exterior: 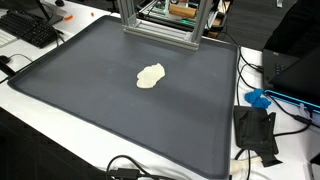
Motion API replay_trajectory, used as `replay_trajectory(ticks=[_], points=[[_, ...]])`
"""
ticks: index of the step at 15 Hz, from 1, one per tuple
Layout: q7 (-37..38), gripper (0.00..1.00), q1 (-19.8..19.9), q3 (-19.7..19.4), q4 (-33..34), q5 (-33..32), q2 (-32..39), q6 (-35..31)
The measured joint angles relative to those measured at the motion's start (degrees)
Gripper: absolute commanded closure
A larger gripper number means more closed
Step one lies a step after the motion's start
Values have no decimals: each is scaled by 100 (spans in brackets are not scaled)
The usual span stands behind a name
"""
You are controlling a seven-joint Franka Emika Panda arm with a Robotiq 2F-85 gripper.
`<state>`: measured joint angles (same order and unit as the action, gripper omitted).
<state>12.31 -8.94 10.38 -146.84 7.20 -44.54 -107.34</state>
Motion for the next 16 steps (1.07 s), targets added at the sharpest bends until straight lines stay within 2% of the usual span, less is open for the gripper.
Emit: replay_trajectory(ticks=[4,11,16], points=[[263,0,192,56,411,-2,235,8],[1226,0,559,342,1254,-37,1127,7],[1842,0,639,450,1671,-111,1655,7]])
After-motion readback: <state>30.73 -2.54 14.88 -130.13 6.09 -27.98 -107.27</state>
